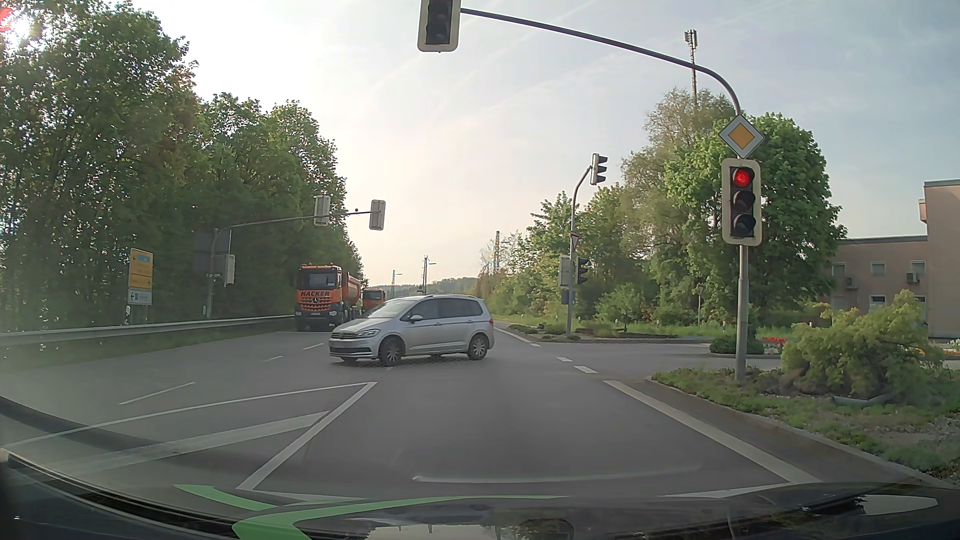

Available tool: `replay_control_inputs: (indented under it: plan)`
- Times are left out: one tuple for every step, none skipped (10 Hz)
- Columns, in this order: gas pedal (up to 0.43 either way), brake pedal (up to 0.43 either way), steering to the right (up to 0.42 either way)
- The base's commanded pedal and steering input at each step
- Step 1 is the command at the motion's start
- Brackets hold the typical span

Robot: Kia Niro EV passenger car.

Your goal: Follow the waypoints while adhering to traffic rules and regulations

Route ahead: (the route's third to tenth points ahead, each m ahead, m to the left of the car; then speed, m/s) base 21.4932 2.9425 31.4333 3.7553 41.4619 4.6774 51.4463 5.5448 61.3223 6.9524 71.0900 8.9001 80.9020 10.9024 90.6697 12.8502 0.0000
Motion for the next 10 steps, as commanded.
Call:
replay_control_inputs:
  plan:
    - [0.000,0.262,0.004]
    - [0.000,0.256,0.003]
    - [0.000,0.262,0.004]
    - [0.000,0.262,0.004]
    - [0.000,0.262,0.003]
    - [0.000,0.262,0.003]
    - [0.000,0.262,0.003]
    - [0.000,0.262,0.003]
    - [0.000,0.262,0.003]
    - [0.000,0.262,0.004]
